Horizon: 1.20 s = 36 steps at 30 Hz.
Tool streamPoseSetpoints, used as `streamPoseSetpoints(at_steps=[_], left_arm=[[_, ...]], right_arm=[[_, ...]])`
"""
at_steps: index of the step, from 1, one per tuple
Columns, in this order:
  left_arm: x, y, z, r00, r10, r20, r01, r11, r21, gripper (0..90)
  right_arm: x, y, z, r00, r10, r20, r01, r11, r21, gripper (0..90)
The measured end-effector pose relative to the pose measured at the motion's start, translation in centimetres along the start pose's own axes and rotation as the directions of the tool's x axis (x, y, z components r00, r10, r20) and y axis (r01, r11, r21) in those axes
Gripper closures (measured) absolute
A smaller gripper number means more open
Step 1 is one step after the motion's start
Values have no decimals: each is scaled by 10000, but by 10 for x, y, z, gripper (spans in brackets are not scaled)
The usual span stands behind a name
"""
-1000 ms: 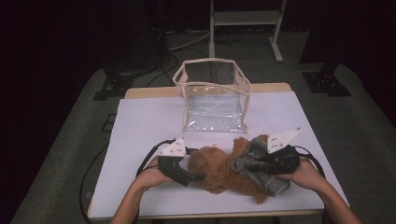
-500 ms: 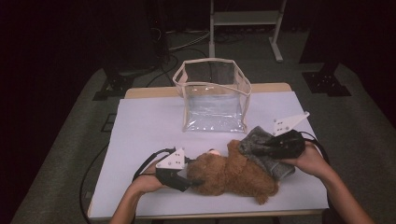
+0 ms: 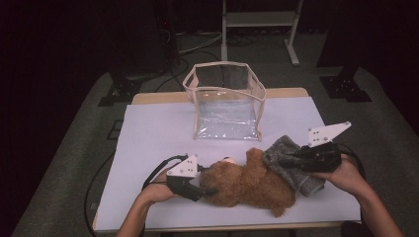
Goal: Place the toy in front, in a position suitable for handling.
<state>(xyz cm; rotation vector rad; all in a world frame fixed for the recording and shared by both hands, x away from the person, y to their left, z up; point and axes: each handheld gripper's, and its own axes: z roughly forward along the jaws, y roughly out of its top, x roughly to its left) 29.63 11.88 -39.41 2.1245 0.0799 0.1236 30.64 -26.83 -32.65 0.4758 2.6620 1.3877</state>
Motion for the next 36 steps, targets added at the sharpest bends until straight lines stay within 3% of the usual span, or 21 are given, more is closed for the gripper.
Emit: streamPoseSetpoints(at_steps=[4,7,11,14,18,20,24,27,30,34,36], left_arm=[[2,7,5,9998,202,62,-203,9996,175,402],[1,10,8,9996,244,111,-246,9995,218,400],[1,11,10,9994,321,100,-323,9992,222,397],[1,7,11,9996,274,37,-275,9992,300,383],[2,1,10,10000,6,-83,-6,10000,8,324],[2,-2,10,9999,-139,-69,138,9998,-164,277],[5,-15,12,9983,-571,-97,568,9978,-337,183],[8,-23,16,9967,-808,-73,808,9967,-76,125],[13,-34,22,9918,-1272,120,1273,9918,-75,92],[17,-35,33,9843,-1706,453,1716,9849,-207,32],[18,-33,38,9829,-1651,813,1677,9855,-263,57]], right_arm=[[16,35,10,9945,-1013,-280,1010,9948,-110,805],[26,60,42,9830,-1646,-807,1676,9854,311,804],[26,70,86,9776,-1654,-1300,1808,9766,1169,804],[19,63,102,9793,-1292,-1557,1533,9760,1546,805],[6,44,97,9874,-769,-1382,1051,9721,2096,809],[2,34,93,9882,-401,-1481,699,9769,2019,811],[2,25,87,9879,-284,-1522,576,9798,1914,812],[0,20,83,9880,-244,-1523,519,9824,1793,813],[-1,16,80,9882,-78,-1529,345,9844,1727,813],[-2,13,77,9879,-41,-1552,305,9853,1678,814],[-2,11,74,9879,-72,-1548,328,9860,1633,814]])
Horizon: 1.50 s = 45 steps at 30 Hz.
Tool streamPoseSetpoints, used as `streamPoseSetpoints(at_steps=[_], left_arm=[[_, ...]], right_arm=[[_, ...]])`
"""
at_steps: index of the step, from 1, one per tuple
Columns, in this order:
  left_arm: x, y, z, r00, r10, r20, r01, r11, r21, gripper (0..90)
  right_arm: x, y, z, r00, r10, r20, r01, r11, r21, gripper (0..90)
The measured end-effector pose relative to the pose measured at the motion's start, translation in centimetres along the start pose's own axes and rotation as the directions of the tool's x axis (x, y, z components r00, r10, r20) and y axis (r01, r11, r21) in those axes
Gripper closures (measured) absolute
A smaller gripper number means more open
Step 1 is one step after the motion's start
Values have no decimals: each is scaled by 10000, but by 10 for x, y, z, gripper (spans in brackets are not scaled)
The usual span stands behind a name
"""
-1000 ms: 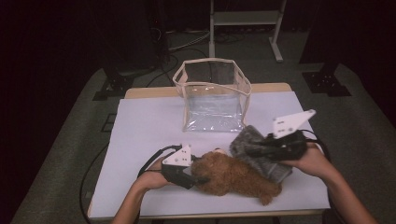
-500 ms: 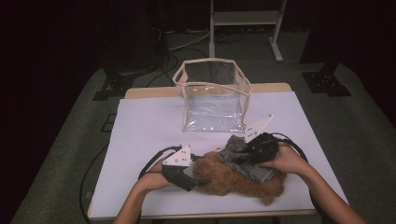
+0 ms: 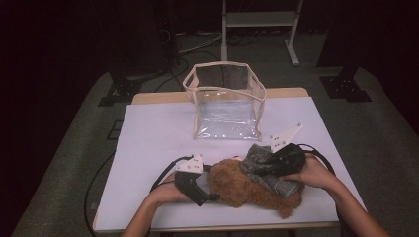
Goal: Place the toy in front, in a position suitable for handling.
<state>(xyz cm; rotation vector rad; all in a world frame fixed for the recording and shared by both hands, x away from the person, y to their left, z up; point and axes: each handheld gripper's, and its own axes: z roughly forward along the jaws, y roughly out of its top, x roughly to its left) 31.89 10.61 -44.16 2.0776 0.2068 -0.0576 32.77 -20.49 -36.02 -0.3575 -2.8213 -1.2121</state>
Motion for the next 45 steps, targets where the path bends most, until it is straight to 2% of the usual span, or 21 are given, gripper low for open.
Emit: streamPoseSetpoints(at_steps=[1,5,10,12,14,15,17,19,21,24,25,27,29,30,31,33,35,38,39,41,45], left_arm=[[-1,1,1,9999,127,108,-126,9999,-38,118],[-5,11,-2,9991,415,-13,-415,9979,-495,328],[-4,28,-20,9992,356,-153,-368,9959,-830,377],[-3,41,-34,9995,180,-247,-207,9934,-1125,386],[-3,54,-47,9987,319,-405,-367,9916,-1237,387],[-2,65,-59,9974,422,-587,-500,9891,-1386,387],[-3,80,-76,9933,728,-899,-853,9859,-1438,386],[-6,98,-94,9878,1017,-1181,-1183,9827,-1427,386],[-10,116,-112,9790,1395,-1486,-1587,9792,-1266,385],[-15,131,-129,9700,1683,-1756,-1909,9741,-1209,384],[-16,133,-131,9683,1740,-1790,-1963,9737,-1153,383],[-15,133,-129,9692,1728,-1753,-1915,9768,-958,380],[-10,125,-118,9729,1623,-1648,-1750,9824,-659,376],[-9,122,-113,9749,1558,-1588,-1684,9833,-692,375],[-7,119,-106,9800,1379,-1435,-1524,9837,-957,374],[-6,119,-99,9826,1342,-1283,-1506,9803,-1275,374],[-6,125,-93,9801,1518,-1276,-1674,9783,-1222,371],[-8,137,-83,9761,1750,-1290,-1892,9760,-1077,353],[-8,140,-81,9743,1845,-1294,-1979,9752,-995,351],[-10,148,-74,9722,1979,-1255,-2101,9733,-922,349],[-11,161,-62,9672,2227,-1224,-2316,9707,-639,346]], right_arm=[[1,-1,-1,10000,52,-14,-52,10000,-5,813],[5,-1,-3,10000,-34,-64,33,9999,-108,813],[6,8,-6,10000,-38,1,38,9974,-726,813],[4,14,-9,10000,45,-24,-48,9939,-1106,813],[2,22,-13,9999,118,-92,-131,9872,-1591,813],[1,26,-16,9999,112,-91,-127,9821,-1880,813],[0,36,-21,10000,59,-32,-65,9660,-2585,813],[-1,45,-23,10000,-6,12,9,9519,-3063,813],[-3,54,-24,9999,-104,-77,70,9372,-3486,813],[-5,65,-22,9996,-162,-228,59,9183,-3957,813],[-5,68,-20,9996,-174,-238,64,9155,-4023,812],[-7,66,-15,9997,-108,-231,8,9186,-3952,811],[-11,57,-11,9998,132,-158,-180,9311,-3643,810],[-13,51,-10,9996,283,-97,-299,9356,-3517,810],[-15,46,-11,9992,391,-59,-387,9373,-3463,810],[-19,36,-21,9980,625,-64,-606,9309,-3601,810],[-16,34,-41,9978,594,285,-455,9336,-3555,810],[-9,43,-68,9975,281,643,-33,9341,-3569,810],[-5,50,-81,9974,143,712,127,9310,-3648,810],[2,62,-94,9963,-136,852,433,9328,-3578,810],[12,92,-105,9897,-860,1148,1147,9551,-2733,810]])
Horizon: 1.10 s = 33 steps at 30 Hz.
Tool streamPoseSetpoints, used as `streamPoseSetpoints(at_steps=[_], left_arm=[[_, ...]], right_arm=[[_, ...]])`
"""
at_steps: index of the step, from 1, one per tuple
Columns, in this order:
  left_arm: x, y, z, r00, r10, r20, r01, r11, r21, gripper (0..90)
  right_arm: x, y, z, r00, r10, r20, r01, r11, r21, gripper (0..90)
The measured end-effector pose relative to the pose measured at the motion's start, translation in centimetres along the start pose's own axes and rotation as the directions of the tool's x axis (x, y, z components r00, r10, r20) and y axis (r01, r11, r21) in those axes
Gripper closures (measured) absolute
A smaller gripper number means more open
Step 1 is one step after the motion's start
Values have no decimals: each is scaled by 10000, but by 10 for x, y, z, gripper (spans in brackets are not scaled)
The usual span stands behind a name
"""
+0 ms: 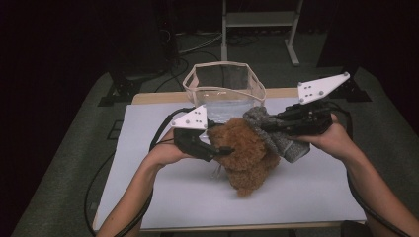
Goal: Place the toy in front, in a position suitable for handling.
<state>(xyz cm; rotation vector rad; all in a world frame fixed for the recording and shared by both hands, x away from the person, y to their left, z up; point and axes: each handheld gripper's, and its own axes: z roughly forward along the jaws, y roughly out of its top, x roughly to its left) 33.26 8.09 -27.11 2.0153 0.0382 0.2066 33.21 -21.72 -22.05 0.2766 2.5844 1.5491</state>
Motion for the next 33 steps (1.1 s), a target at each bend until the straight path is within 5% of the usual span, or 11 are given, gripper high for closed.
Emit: streamPoseSetpoints(at_steps=[6,10,19,29,33], left_arm=[[-2,13,18,9993,304,221,-306,9995,61,340],[-1,18,27,9990,382,242,-388,9989,251,342],[2,18,22,9997,177,141,-180,9997,183,360],[2,21,24,9998,152,94,-156,9992,382,356],[1,19,18,9999,171,-24,-169,9977,657,357]], right_arm=[[1,30,11,9984,-357,-444,394,9956,851,810],[4,38,31,9961,-573,-670,680,9831,1702,808],[-11,25,3,9998,-9,-207,36,9914,1310,809],[-7,40,38,9981,-189,-593,275,9886,1480,808],[-7,39,32,9985,-285,-469,349,9889,1442,808]])
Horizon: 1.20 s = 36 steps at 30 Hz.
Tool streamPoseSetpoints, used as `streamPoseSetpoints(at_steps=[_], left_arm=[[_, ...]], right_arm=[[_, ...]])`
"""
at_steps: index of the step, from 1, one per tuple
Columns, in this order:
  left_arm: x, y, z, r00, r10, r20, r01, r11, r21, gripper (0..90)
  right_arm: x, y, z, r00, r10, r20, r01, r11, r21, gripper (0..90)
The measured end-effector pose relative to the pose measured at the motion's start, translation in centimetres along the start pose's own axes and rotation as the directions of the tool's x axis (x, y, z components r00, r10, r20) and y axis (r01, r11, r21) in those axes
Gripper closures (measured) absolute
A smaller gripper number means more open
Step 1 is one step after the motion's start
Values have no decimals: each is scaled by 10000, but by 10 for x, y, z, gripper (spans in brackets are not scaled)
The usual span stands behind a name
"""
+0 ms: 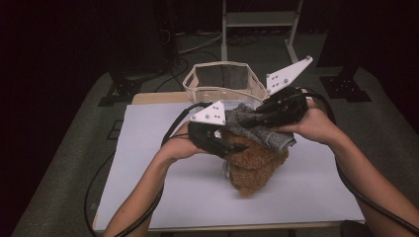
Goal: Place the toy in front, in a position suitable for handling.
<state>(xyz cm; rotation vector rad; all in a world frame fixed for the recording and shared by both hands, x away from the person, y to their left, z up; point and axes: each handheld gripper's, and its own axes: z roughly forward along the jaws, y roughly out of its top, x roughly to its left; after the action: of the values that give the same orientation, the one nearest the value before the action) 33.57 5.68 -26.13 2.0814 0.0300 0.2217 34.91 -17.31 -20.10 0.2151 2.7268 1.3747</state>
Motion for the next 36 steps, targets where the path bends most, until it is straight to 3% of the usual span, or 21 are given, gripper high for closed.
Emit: streamPoseSetpoints(at_steps=[7,10,12,17,22,29,32,35,36], left_arm=[[4,-12,-18,9988,-384,-296,389,9991,163,348],[6,-19,-24,9978,-557,-369,564,9982,187,341],[6,-23,-28,9976,-623,-317,630,9978,214,341],[4,-36,-42,9970,-597,-490,620,9969,478,329],[-1,-64,-66,9918,-973,-832,1009,9941,404,309],[-13,-109,-100,9786,-1472,-1436,1589,9845,742,273],[-19,-121,-115,9763,-1410,-1644,1550,9850,759,257],[-28,-119,-133,9753,-1237,-1828,1294,9914,193,249],[-31,-117,-134,9777,-1079,-1801,1125,9935,154,249]], right_arm=[[-2,-30,-37,9982,499,337,-480,9973,-559,807],[-2,-46,-37,9968,751,268,-734,9955,-596,805],[-3,-56,-27,9958,899,196,-888,9946,-532,805],[-8,-64,-2,9927,1152,-362,-1182,9883,-966,806],[-9,-65,32,9888,1195,-889,-1292,9852,-1128,807],[-8,-76,91,9880,1130,-1053,-1162,9929,-252,808],[-9,-78,109,9843,1306,-1183,-1346,9906,-260,809],[-10,-76,122,9836,1239,-1310,-1278,9916,-216,810],[-10,-74,129,9832,1183,-1388,-1214,9925,-141,810]])
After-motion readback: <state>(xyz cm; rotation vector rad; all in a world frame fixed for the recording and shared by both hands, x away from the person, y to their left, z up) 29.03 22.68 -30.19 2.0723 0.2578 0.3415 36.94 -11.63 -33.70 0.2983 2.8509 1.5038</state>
